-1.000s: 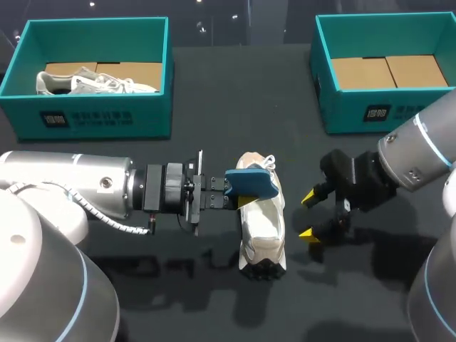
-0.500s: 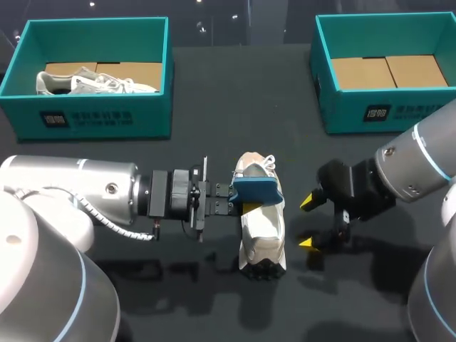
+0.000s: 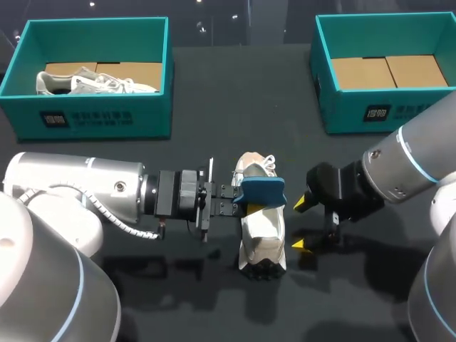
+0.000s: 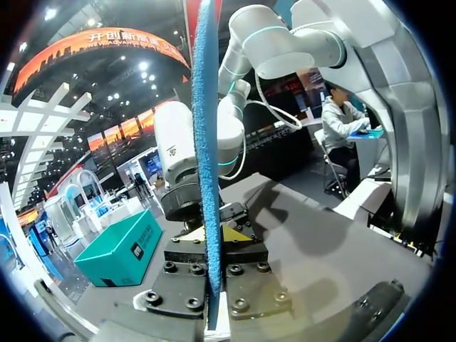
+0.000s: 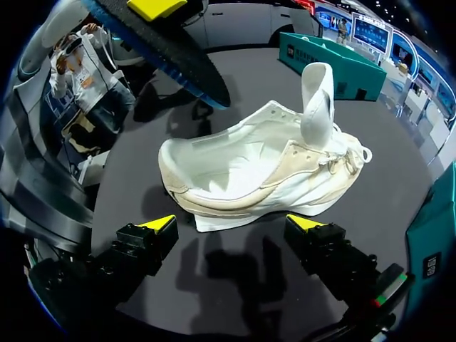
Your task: Take the shoe out of the shoebox, open the shoe tongue, remove and reinsert the insole, then place the shoe into the shoebox
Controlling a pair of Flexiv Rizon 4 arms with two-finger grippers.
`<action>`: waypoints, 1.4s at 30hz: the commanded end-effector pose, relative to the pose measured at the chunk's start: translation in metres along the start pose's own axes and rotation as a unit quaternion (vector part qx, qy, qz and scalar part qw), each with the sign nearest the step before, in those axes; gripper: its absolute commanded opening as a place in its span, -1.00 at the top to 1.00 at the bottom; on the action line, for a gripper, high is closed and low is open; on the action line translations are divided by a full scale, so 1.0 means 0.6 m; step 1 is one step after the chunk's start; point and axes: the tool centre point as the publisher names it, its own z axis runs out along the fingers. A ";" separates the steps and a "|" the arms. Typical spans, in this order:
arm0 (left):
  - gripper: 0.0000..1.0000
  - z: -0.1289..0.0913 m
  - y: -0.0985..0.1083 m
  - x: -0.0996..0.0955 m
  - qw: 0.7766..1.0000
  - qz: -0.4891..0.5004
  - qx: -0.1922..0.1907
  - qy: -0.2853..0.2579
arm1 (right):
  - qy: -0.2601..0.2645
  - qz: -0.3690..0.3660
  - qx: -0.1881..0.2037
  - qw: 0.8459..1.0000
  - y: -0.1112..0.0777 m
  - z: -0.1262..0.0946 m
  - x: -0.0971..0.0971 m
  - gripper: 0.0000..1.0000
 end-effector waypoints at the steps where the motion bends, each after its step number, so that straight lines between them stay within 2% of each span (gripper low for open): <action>1: 1.00 0.012 0.008 -0.004 1.000 -0.005 -0.003 0.002 | -0.001 -0.003 0.006 1.000 0.007 0.016 -0.006 -1.00; 21: 1.00 0.013 0.005 0.003 1.000 -0.011 -0.006 0.006 | 0.006 -0.012 0.007 1.000 0.005 0.021 -0.011 -1.00; 30: 1.00 0.029 0.020 0.011 1.000 -0.013 -0.001 0.027 | 0.006 -0.012 0.007 1.000 0.005 0.021 -0.011 -1.00; 42: 1.00 0.052 0.042 0.005 0.999 -0.020 0.009 0.039 | 0.006 -0.012 0.007 1.000 0.005 0.021 -0.011 -1.00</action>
